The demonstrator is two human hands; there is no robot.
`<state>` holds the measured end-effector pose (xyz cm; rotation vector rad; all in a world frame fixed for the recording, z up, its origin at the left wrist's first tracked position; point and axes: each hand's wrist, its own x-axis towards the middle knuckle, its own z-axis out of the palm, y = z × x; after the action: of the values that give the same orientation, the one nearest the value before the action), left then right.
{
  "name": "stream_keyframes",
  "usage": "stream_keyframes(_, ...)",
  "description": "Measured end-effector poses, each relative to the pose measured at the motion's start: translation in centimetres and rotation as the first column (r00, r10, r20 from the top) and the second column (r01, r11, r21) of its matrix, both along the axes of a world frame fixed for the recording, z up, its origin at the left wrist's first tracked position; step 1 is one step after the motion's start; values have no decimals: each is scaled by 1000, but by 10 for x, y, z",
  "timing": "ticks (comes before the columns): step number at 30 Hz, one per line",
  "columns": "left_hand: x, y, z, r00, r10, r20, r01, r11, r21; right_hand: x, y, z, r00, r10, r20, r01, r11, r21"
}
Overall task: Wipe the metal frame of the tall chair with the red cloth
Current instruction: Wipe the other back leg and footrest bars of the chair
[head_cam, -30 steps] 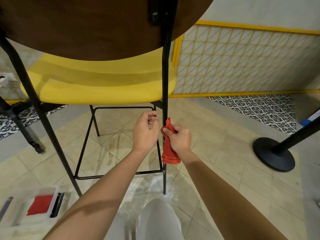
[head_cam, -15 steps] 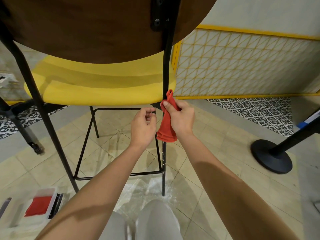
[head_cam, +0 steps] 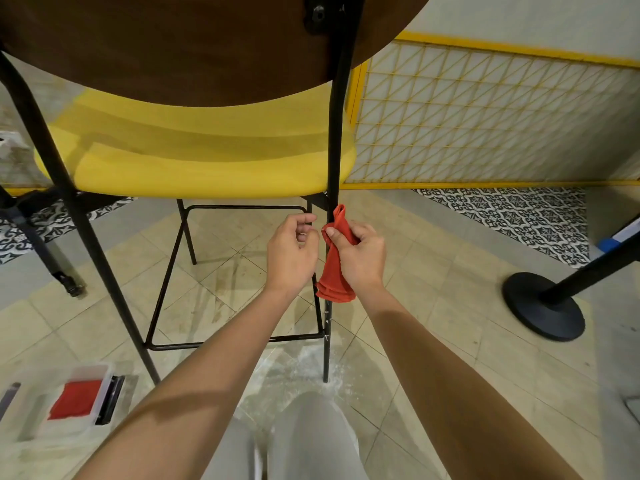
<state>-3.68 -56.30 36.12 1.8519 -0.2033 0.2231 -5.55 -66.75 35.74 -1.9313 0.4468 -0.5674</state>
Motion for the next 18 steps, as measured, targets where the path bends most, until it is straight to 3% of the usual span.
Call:
stream_keyframes(4, -1, -1, -5, 1000, -2, -26, 2, 1000, -3, -5, -8, -4, 996, 42, -82, -50, 994, -100)
stream_keyframes(6, 0, -1, -7, 1000, -2, -28, 2, 1000, 0, -9, -11, -1, 999, 21, -35, -27, 987, -157)
stream_keyframes(8, 1, 2, -6, 1000, 0, -26, 0, 1000, 0, -11, -12, 8, 992, -32, 123, 55, 980, -193)
stream_keyframes(11, 5, 6, -6, 999, 19, -32, -19, 1000, -2, -3, -12, 30, 908, -7, 419, 149, 939, -309)
stream_keyframes(14, 8, 11, -5, 998, 45, -41, -45, 999, 1, 9, -9, 44, 849, 199, 490, 158, 789, -594)
stream_keyframes(18, 8, 15, -6, 998, 51, -45, -51, 999, 2, 12, -17, 36, 885, 365, 290, 73, 505, -860)
